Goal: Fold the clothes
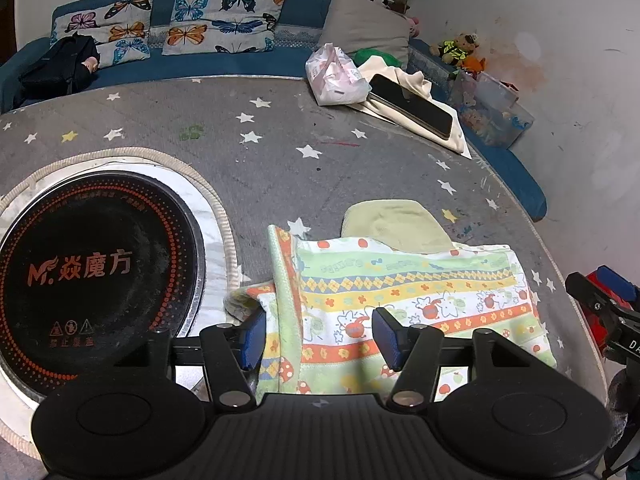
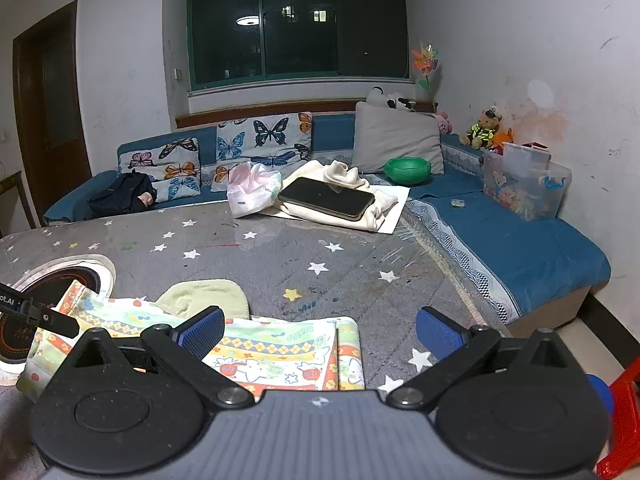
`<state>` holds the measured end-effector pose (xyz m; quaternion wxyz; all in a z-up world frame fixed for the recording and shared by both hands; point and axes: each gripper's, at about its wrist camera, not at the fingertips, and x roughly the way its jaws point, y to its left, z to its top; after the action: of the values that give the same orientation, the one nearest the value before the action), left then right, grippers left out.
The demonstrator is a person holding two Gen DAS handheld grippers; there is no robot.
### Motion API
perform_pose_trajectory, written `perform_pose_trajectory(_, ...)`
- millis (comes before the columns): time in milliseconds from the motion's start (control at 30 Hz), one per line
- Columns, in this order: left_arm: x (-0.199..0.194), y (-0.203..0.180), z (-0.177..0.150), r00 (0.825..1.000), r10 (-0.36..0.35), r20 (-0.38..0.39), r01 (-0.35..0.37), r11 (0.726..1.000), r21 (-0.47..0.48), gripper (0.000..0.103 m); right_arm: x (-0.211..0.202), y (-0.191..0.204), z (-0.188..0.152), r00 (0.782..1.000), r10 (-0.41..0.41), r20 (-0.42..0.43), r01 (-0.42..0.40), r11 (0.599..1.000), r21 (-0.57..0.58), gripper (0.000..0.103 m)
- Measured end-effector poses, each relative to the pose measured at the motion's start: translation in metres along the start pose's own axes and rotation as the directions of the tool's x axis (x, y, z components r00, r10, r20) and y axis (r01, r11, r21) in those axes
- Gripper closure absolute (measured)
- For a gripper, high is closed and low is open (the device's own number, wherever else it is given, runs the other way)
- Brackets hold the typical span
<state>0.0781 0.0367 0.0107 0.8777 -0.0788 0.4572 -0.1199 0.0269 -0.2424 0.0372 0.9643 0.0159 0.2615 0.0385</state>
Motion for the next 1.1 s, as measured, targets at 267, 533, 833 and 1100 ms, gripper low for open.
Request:
perform_pose_trajectory(267,-0.0016,0.0005,-0.0007,1.0,-0.001,0.001,0.001,1.0,0.001,0.042,-0.0033,0.0004,0.0,1.0,0.0,0.005,0.0,1.0,0.004,0.0)
perform_pose_trajectory(533,-0.0019,0.0001,-0.0009,1.0,-0.001,0.001,0.001,1.0,0.003,0.04,-0.0038,0.0003,0.0011,1.0,-0.001,0.01,0.001,1.0,0.013,0.0)
perform_pose_trajectory(833,-0.0022,-0.0011,-0.0008,1.0,0.003,-0.001,-0.003,1.0,0.008,0.038,-0.0039,0.0014,0.0013,1.0,0.005,0.009,-0.005,1.0,0.025,0.0)
perform_pose_trajectory(1100,-0.004,-0.0024,-0.0018,1.0,0.004,0.0,-0.004,1.0,0.019,0.037,-0.0042,-0.0008,0.0016,1.0,0.003,0.012,-0.004,0.999,0.047,0.0)
